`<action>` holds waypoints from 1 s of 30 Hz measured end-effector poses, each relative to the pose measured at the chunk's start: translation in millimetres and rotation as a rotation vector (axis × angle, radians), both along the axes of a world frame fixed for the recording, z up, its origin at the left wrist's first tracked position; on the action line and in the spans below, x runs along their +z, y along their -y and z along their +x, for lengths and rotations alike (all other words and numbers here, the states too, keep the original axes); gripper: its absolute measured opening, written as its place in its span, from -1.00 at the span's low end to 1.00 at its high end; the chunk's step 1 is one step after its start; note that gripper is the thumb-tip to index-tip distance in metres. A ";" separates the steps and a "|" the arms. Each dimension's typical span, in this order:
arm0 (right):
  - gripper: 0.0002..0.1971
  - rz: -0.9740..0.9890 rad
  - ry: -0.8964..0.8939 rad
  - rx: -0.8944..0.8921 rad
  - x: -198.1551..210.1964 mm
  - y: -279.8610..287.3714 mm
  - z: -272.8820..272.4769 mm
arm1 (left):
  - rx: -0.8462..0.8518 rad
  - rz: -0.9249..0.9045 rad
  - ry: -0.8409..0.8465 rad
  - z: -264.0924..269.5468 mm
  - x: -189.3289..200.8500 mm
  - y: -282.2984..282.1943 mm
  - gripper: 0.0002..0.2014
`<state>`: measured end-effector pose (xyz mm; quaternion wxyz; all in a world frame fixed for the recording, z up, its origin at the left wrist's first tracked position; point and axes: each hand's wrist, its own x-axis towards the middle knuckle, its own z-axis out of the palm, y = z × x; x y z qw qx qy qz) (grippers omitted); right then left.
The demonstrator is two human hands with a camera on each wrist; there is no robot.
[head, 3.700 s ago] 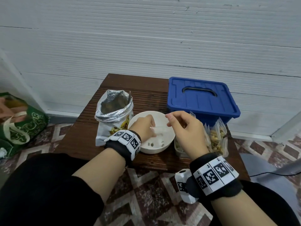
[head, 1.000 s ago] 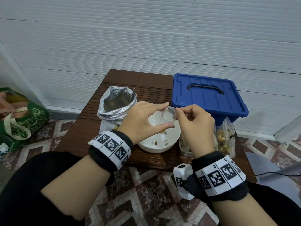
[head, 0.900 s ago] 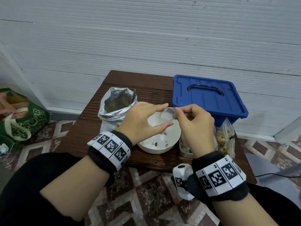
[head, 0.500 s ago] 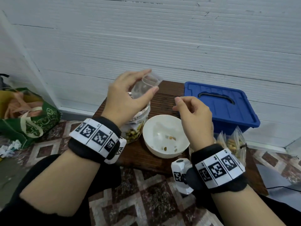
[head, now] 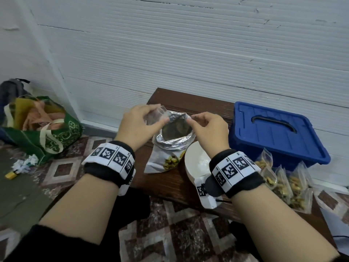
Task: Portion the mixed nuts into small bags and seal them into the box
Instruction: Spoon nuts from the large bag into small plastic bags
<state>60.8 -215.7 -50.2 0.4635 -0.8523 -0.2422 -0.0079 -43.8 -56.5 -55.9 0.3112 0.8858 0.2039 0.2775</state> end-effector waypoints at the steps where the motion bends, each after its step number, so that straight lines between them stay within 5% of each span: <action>1: -0.92 -0.003 0.041 -0.022 -1.7 -1.6 0.9 | -0.011 -0.016 -0.013 0.9 -3.0 -0.9 -0.48; 11: -0.89 -0.166 0.599 0.036 -4.5 5.8 -11.0 | -0.146 -0.070 0.039 0.1 -6.1 5.1 -0.54; 14: -0.85 -0.287 0.643 0.090 -13.2 6.0 -13.8 | -0.168 -0.072 0.062 -0.3 -7.3 6.8 -0.55; 18: -0.85 -0.304 0.536 0.138 -16.7 3.3 -15.0 | -0.169 -0.064 0.075 -0.5 -7.7 8.1 -0.53; 22: -0.77 -0.124 0.215 0.180 -14.3 -0.7 -9.2 | -0.173 -0.072 0.095 -0.5 -7.7 9.9 -0.52; 30: -0.71 0.156 -0.026 -0.136 -2.8 6.7 -1.6 | -0.161 -0.052 0.080 -2.0 -6.8 6.6 -0.50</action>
